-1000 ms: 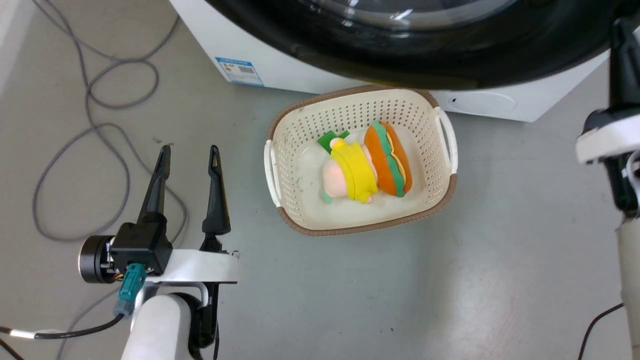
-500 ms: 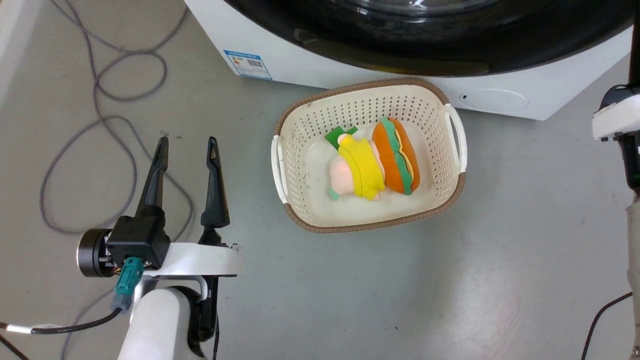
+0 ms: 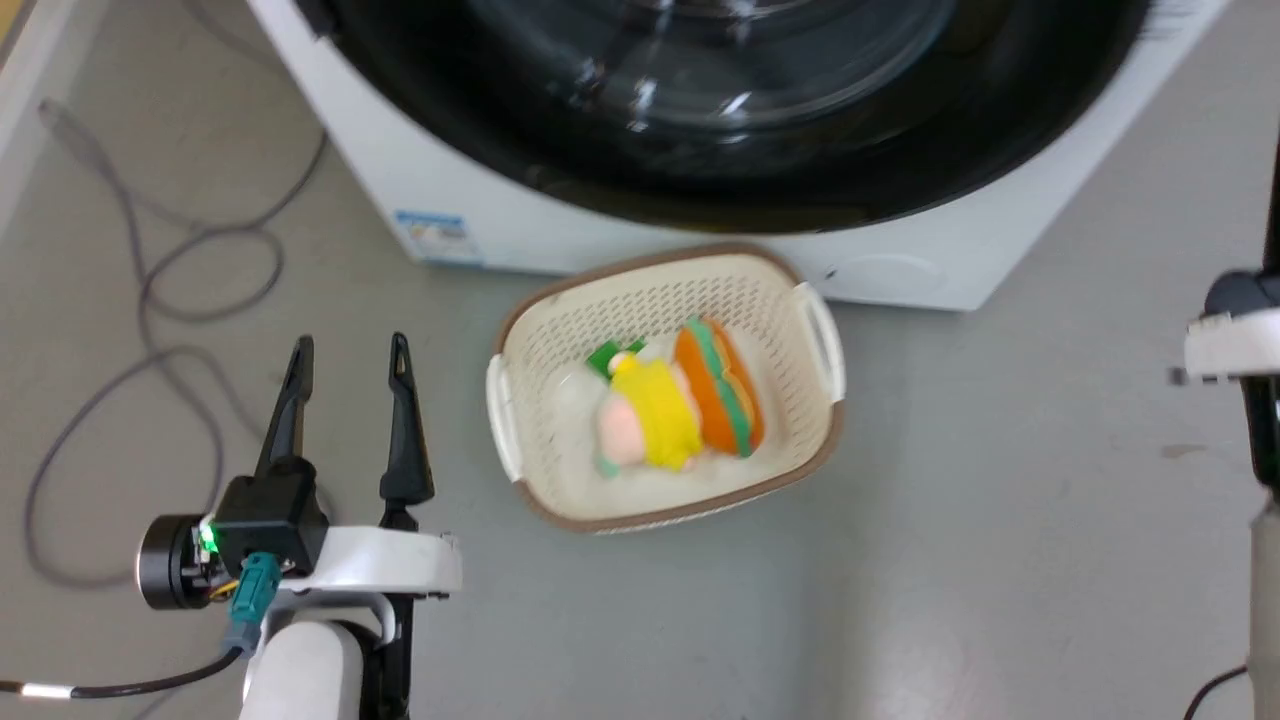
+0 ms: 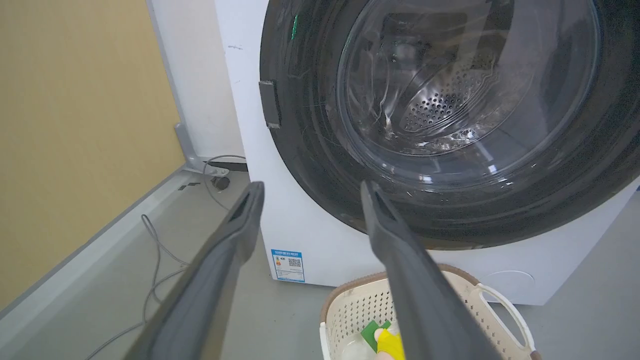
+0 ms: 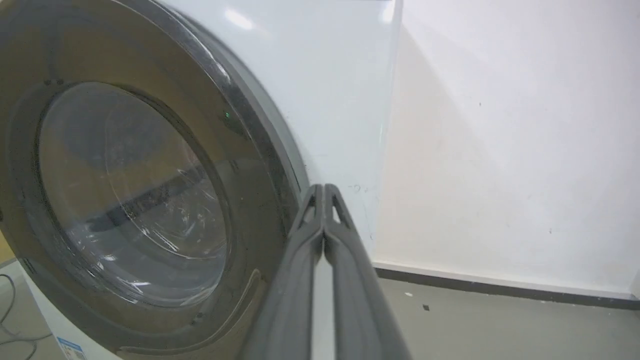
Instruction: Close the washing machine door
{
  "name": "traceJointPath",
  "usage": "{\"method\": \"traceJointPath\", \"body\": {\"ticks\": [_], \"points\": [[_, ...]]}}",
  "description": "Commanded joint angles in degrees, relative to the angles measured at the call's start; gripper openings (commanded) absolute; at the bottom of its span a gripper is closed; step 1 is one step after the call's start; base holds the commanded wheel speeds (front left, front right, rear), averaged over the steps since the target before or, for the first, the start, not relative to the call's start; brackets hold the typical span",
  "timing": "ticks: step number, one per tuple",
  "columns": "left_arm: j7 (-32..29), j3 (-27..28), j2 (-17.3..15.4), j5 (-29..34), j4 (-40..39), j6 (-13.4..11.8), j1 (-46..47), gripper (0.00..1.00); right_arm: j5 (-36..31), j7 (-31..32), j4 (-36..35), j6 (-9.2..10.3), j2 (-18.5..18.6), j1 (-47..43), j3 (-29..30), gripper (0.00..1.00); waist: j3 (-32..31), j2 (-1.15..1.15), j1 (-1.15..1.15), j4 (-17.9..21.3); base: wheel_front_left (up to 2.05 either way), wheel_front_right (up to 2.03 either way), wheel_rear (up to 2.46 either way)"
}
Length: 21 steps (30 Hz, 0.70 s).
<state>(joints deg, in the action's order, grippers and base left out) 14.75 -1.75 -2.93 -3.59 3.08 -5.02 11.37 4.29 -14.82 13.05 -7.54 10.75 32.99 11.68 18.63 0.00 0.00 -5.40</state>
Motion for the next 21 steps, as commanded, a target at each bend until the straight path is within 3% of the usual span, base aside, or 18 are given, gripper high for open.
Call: {"method": "traceJointPath", "body": {"ticks": [1, 5, 6, 7, 8, 14, 21], "points": [[0.25, 0.17, -0.03, 0.29, 0.12, 0.08, -0.54, 1.00, -0.42, -0.18, -0.85, 0.05, -0.28, -1.19, 0.09, 0.00, -2.30, 0.00, 0.00, 2.21, 0.00, 0.00, 0.00], [0.25, 0.68, -0.05, 1.04, 0.66, 0.18, -2.05, 1.00, -0.57, -0.18, -6.55, 0.05, -1.70, -6.33, 0.43, 0.02, -5.06, 0.00, 0.00, 4.18, 0.00, 0.00, 0.00], [0.25, 0.80, -0.05, 1.18, 0.81, 0.16, -2.50, 1.00, -0.57, -0.18, -7.45, 0.05, -2.11, -7.76, 0.25, 0.33, -5.87, 0.00, 0.00, 4.61, 0.00, 0.00, 0.00], [0.25, 0.87, -0.05, 1.30, 0.92, 0.14, -2.96, 1.00, -0.85, -0.18, -8.26, 0.05, -2.25, -9.26, -0.08, 0.86, -6.50, 0.00, 0.00, 4.90, 0.00, 0.00, 0.00], [0.25, 1.00, -0.05, 1.36, 1.04, 0.14, -3.39, 1.00, -1.21, -0.18, -9.13, 0.05, -2.47, -10.65, -0.24, 1.00, -7.21, 0.00, 0.00, 5.22, 0.00, 0.00, 0.00], [0.25, 1.81, -0.20, 1.75, 1.31, 0.16, -6.32, 1.00, -0.64, -0.18, -11.24, 0.05, -5.58, -18.00, 0.28, 1.00, -10.90, 0.00, 0.00, 7.01, 0.00, 0.00, 0.00], [0.25, 1.90, -0.18, 1.79, 1.56, 0.35, -9.02, 1.00, 0.69, -0.18, -8.96, 0.05, -7.53, -25.56, -3.14, 1.00, -13.87, 0.00, 0.00, 8.29, 0.00, 0.00, 0.00]]}}
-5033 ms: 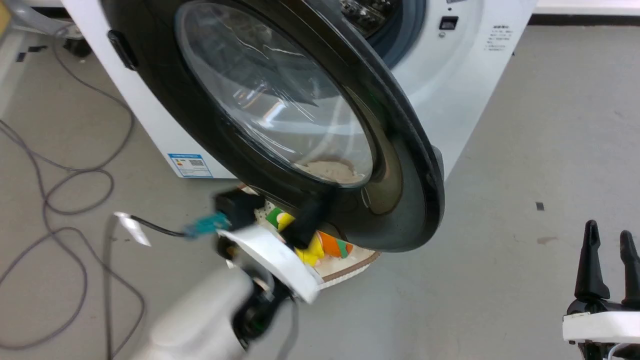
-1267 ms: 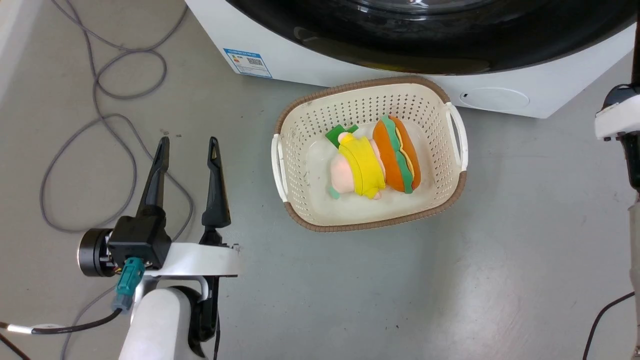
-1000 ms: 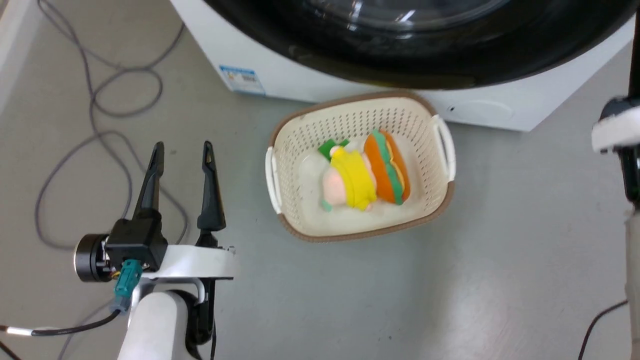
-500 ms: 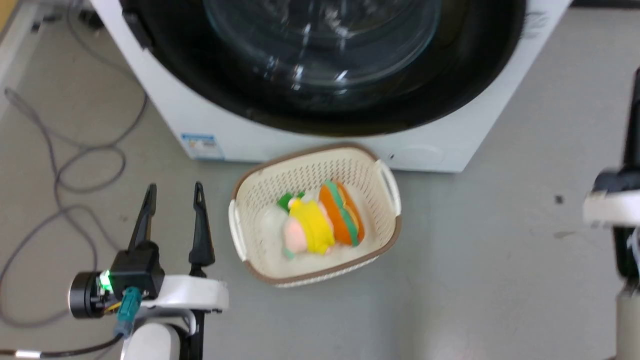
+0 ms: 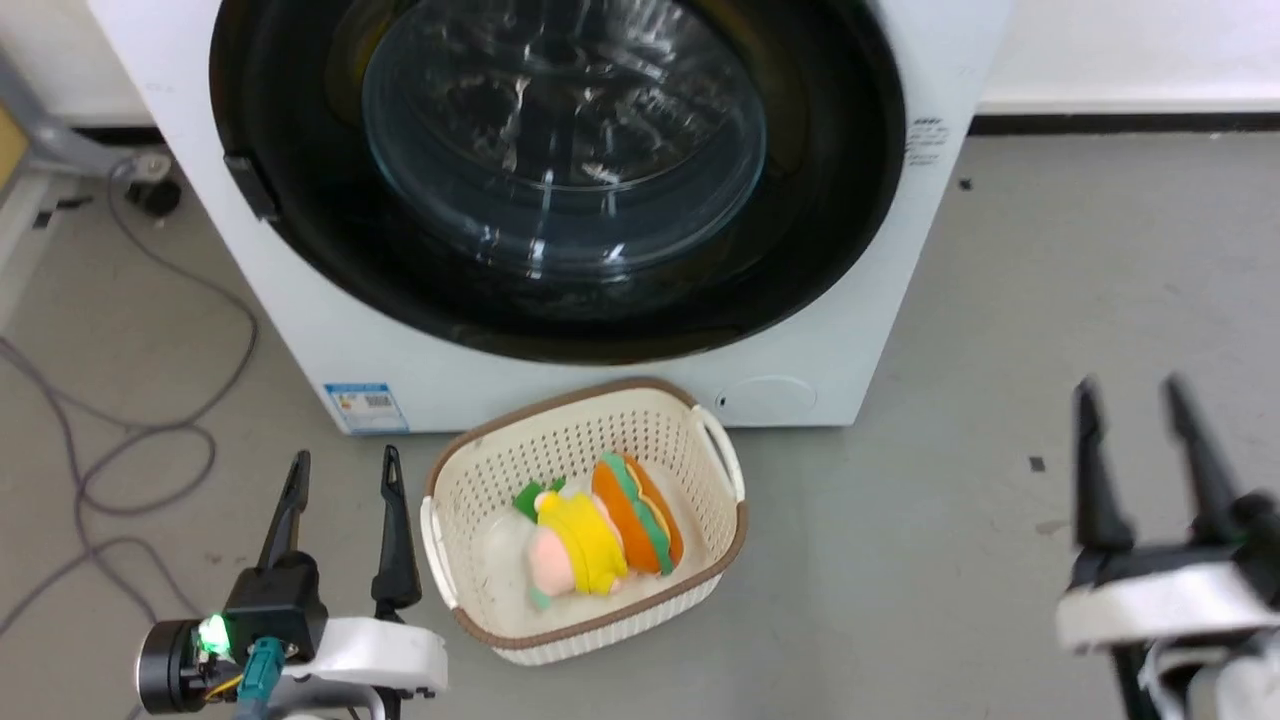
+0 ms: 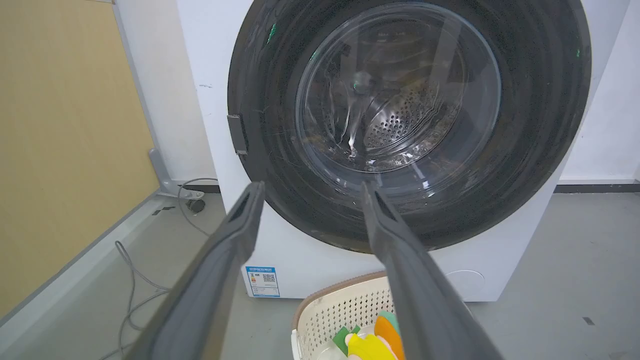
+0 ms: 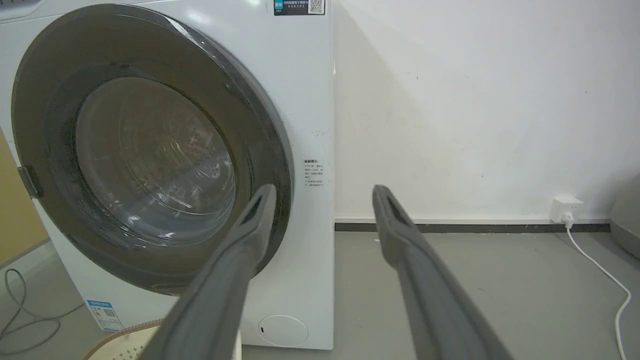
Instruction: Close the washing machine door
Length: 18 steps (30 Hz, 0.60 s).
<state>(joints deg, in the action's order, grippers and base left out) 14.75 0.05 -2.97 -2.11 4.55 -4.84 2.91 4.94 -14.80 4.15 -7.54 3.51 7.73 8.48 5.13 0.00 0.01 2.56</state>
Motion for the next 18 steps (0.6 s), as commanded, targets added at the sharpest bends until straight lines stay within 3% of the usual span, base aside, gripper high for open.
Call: {"method": "traceJointPath", "body": {"ticks": [1, 12, 13, 18], "points": [[0.25, -0.01, -0.13, 0.32, 0.15, 0.27, -0.79, 1.00, 0.52, -0.20, 0.39, 0.05, -0.40, -1.21, -0.41, 1.00, -0.75, 0.00, -0.01, 0.33, 0.00, 0.00, 0.00], [0.25, -0.02, -0.13, 0.32, 0.89, 0.52, -3.56, 1.00, 3.58, -0.20, 0.91, 0.05, -0.62, -8.53, -4.73, 1.00, -4.12, 0.00, -0.01, 0.22, 0.00, 0.00, 0.00], [0.00, -0.11, 0.00, 0.18, 0.86, 0.45, -2.97, 0.00, 3.34, 0.00, 1.01, 0.00, -0.38, -7.95, -4.70, 0.00, -4.12, 0.00, -0.01, 0.22, 0.00, 0.00, 0.00], [-0.35, -0.14, 0.02, 0.20, 0.81, 0.54, -3.07, 0.00, 3.22, 0.32, 0.93, 0.00, -0.39, -7.92, -4.79, 0.00, -4.22, 0.00, -0.01, 0.17, 0.00, 0.00, 0.00]]}}
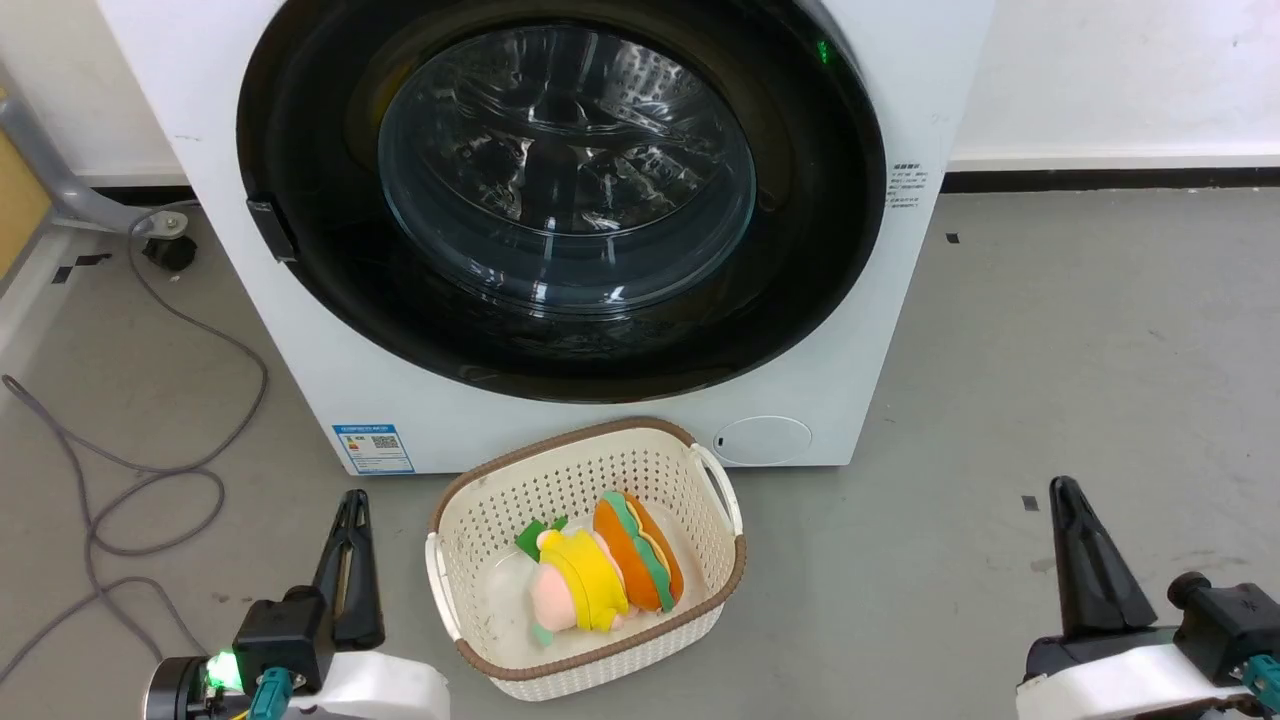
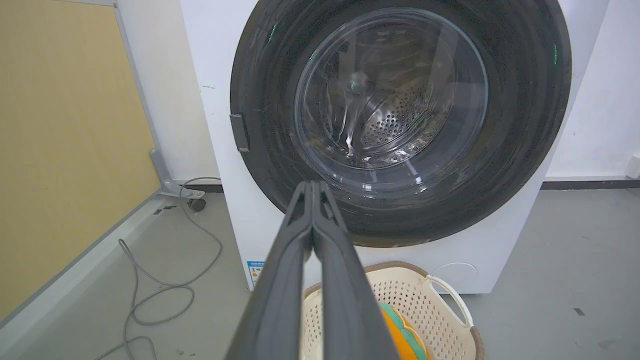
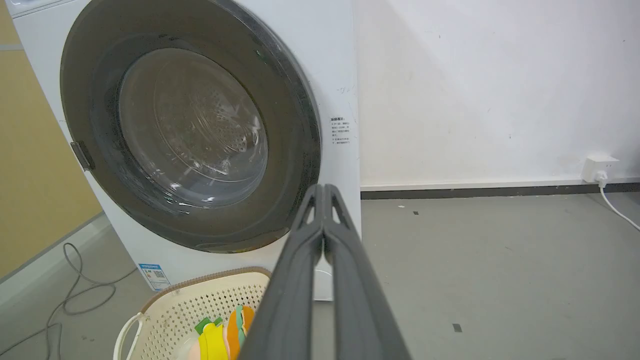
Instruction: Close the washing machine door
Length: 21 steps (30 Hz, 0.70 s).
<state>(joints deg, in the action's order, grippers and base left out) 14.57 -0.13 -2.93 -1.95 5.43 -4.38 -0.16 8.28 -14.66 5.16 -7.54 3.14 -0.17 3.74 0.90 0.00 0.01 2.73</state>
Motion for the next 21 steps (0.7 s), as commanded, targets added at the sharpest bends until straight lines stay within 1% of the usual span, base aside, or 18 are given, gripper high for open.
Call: {"method": "traceJointPath", "body": {"ticks": [1, 21], "points": [[-0.29, 0.04, -0.02, 0.05, -0.11, 0.11, 0.00, 0.00, -0.19, 0.29, -0.12, 0.00, -0.02, -0.02, -0.08, 0.00, 0.00, 0.00, -0.01, -0.03, 0.00, 0.00, 0.00], [-2.63, 0.05, -0.01, 0.36, -0.99, 0.81, 0.03, 0.00, -1.51, 2.65, -0.94, 0.01, -0.06, 0.01, -0.68, 0.00, -0.15, 0.00, -0.01, -0.48, 0.00, 0.00, 0.00]]}}
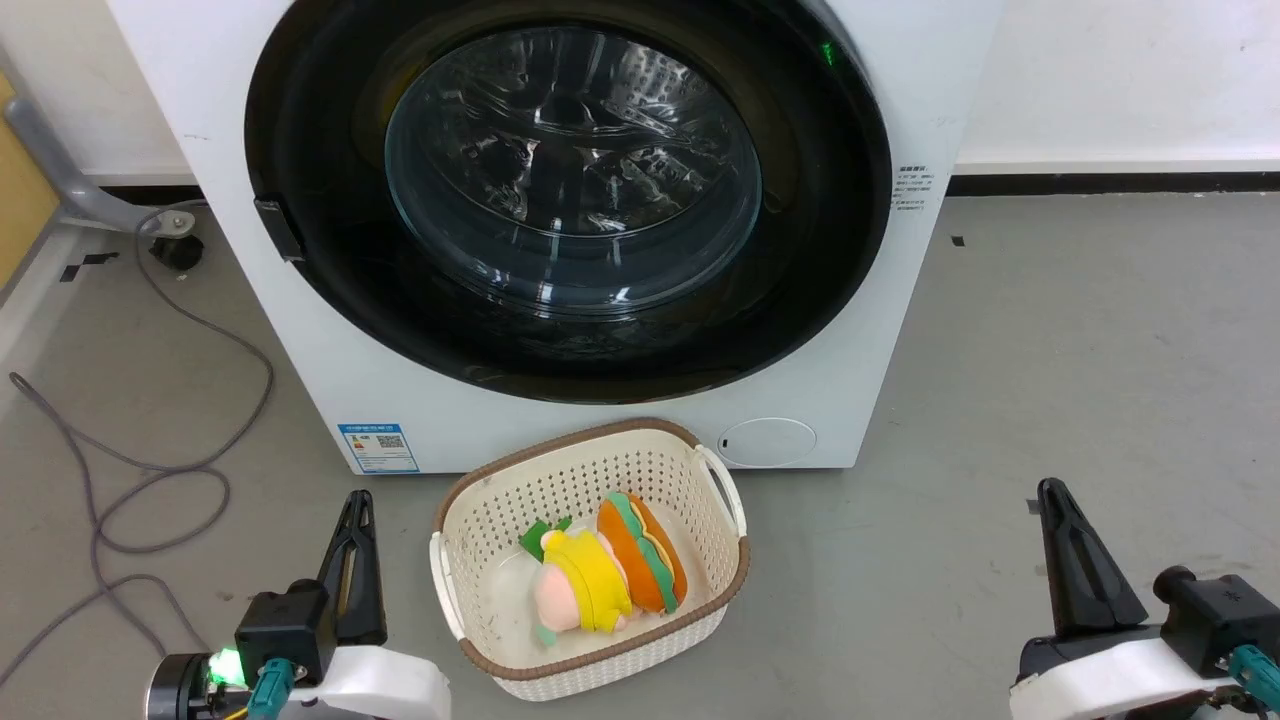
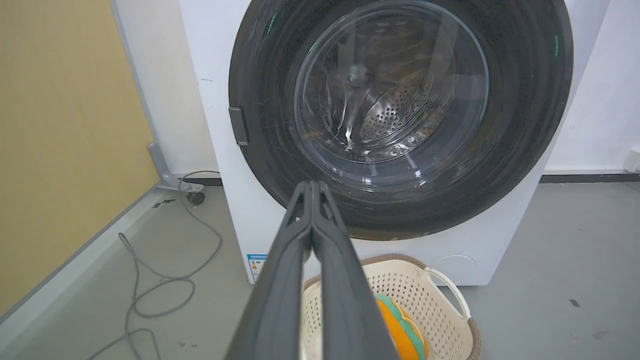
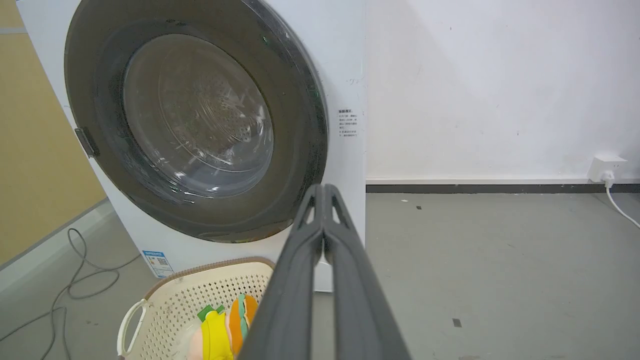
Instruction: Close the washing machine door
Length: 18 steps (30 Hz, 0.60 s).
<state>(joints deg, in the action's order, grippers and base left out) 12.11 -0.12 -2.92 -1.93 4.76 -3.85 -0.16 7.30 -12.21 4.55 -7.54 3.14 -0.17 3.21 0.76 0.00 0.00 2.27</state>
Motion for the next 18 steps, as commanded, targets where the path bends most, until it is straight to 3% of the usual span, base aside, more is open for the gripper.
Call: {"method": "traceJointPath", "body": {"ticks": [1, 18], "points": [[-0.29, 0.04, -0.02, 0.35, -0.36, 0.32, 0.03, 0.00, -0.60, 0.31, -0.38, 0.01, -0.06, 0.01, -0.18, 0.00, -0.01, 0.00, 0.00, -0.03, 0.00, 0.00, 0.00], [-2.27, 0.05, -0.01, 0.62, -1.10, 0.91, 0.05, 0.00, -1.73, 2.31, -1.08, 0.02, -0.09, 0.04, -0.69, 0.00, -0.14, 0.00, 0.00, -0.41, 0.00, 0.00, 0.00]]}}
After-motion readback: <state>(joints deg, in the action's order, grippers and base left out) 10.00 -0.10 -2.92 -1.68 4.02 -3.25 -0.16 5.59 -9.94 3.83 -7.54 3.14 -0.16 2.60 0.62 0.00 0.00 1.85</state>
